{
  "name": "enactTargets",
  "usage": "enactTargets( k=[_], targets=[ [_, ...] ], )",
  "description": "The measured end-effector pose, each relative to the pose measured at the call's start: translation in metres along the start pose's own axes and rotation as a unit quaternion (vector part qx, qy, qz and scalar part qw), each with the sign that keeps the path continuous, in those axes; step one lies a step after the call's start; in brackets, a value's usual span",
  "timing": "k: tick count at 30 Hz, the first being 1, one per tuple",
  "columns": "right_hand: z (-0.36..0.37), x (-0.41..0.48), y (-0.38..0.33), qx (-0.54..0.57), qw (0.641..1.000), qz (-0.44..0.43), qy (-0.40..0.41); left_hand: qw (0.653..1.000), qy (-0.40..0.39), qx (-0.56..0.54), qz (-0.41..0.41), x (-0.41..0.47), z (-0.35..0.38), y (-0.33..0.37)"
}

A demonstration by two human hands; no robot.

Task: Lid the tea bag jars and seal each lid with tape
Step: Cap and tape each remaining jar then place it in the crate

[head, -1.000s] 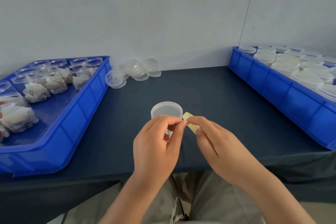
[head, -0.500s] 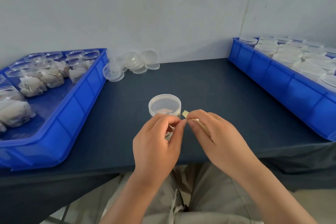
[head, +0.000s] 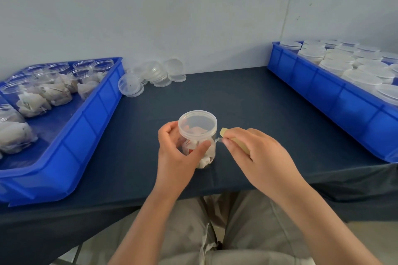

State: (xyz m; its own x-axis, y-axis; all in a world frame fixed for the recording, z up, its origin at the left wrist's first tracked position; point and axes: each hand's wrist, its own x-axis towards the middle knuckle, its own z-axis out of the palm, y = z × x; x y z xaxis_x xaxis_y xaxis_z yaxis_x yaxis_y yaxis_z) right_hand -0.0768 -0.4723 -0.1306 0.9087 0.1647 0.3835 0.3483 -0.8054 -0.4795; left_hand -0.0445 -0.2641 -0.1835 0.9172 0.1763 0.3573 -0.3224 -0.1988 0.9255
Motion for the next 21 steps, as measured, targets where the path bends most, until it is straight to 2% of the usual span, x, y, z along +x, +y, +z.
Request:
enactTargets(
  k=[4, 10, 21],
  targets=[
    [-0.004, 0.002, 0.002, 0.011, 1.0, 0.006, -0.015, 0.997, -0.077, 0.006, 0.032, 0.002, -0.011, 0.006],
    [-0.007, 0.002, 0.001, -0.004, 1.0, 0.02, -0.01, 0.991, -0.121, 0.044, 0.043, -0.001, -0.008, 0.018],
    [-0.005, 0.0, -0.003, -0.029, 0.999, 0.026, -0.012, 0.987, -0.02, 0.136, 0.081, -0.005, 0.014, 0.025]
  ],
)
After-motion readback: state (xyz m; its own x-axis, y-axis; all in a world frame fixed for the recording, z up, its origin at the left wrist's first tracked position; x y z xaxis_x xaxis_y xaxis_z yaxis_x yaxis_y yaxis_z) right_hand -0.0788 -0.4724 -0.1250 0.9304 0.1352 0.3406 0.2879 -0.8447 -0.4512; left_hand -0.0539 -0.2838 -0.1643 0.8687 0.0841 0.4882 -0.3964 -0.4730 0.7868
